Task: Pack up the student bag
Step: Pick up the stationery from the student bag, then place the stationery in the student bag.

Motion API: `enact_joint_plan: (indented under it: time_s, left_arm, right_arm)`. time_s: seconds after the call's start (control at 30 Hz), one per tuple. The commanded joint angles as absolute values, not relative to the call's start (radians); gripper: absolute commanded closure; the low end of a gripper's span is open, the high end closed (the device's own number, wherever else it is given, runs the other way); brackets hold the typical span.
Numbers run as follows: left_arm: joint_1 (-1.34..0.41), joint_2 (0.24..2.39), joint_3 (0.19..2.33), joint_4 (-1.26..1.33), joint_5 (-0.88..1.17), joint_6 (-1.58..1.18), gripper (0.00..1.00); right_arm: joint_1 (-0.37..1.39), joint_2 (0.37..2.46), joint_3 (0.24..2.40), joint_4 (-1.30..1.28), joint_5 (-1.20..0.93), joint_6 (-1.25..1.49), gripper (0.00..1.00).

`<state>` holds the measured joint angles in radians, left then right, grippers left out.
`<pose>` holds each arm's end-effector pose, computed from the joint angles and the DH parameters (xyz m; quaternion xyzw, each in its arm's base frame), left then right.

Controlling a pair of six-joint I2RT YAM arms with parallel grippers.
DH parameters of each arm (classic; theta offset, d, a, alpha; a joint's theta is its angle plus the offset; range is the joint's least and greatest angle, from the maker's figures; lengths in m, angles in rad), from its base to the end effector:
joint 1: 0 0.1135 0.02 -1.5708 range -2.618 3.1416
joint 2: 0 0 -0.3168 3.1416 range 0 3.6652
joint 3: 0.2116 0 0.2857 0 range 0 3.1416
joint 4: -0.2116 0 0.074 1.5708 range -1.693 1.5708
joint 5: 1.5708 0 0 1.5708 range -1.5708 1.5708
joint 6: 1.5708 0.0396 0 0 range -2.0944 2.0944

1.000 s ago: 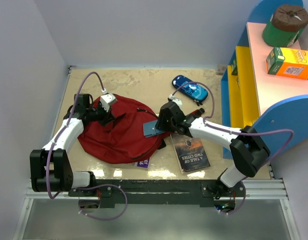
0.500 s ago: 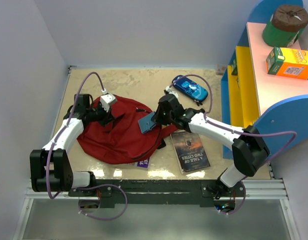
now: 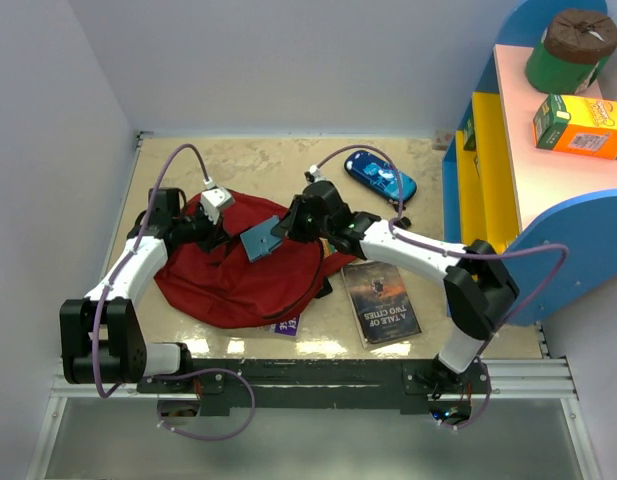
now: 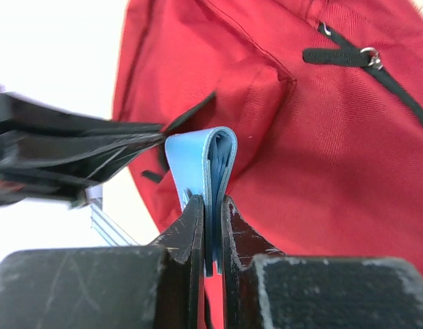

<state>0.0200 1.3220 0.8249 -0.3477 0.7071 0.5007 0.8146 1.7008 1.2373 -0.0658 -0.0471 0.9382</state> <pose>0.2857 -0.0200 0.2622 0.3282 0.8225 -0.2270 0.4052 0.2977 0.3183 0.2991 0.0419 0.8663 0.3953 0.3026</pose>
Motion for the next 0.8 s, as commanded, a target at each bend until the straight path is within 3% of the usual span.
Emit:
enact_joint_plan:
  time_s: [0.0,0.47,0.77]
  left_arm:
    - [0.031,1.295,0.865,-0.347,0.745,0.499,1.00]
    - [0.031,1.327,0.903,-0.434,0.798,0.575,1.00]
    - [0.032,1.331,0.911,-0.479,0.807,0.614,1.00]
  right_arm:
    - [0.830,1.778,1.305,-0.051,-0.077,0.988,1.00]
    - [0.831,1.884,1.325,0.126,-0.097,1.135,1.00]
    - [0.834,1.862,1.293,0.225,0.012,1.216,1.00]
